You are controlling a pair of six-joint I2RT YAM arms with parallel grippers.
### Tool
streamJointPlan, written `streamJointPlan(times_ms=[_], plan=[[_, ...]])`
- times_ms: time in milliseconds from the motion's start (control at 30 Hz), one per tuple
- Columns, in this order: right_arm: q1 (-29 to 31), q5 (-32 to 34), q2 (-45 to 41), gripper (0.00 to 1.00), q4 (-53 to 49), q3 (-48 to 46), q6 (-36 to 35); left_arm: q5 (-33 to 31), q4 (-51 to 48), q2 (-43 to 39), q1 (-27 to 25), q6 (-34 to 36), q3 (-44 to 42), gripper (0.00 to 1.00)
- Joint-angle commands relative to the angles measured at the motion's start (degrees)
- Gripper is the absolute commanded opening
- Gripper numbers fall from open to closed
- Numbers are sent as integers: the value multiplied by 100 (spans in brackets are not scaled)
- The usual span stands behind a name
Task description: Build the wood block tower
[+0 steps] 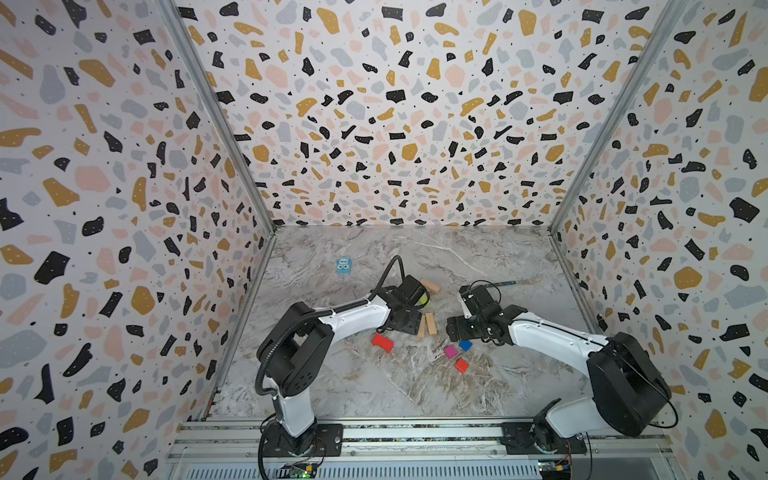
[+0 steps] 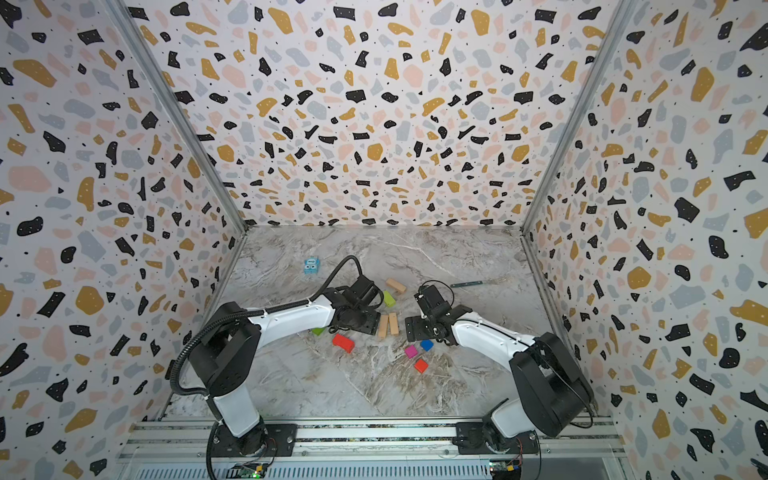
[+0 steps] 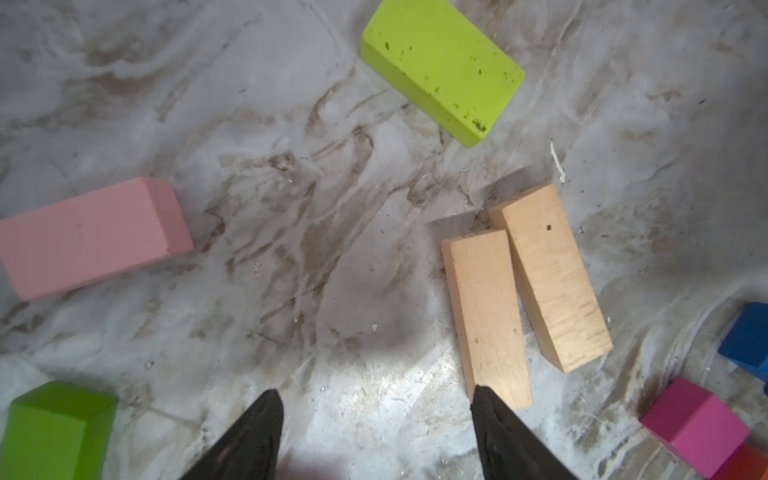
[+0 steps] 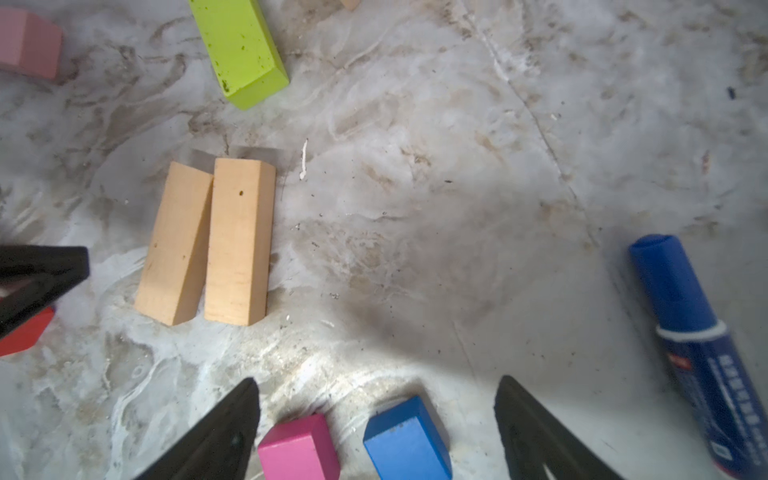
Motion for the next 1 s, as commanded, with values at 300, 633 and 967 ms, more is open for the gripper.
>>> streamJointPlan(times_ms=[300,633,967], plan=[[118,166,464,90,-44,417,-92,381,0,153,35,267,-91,74],[175,164,568,90,25,452,-58,74,15,-123,120,137,-412,74],[193,160,759,90,95,473,-46,434,237,29,131,17,-483,74]])
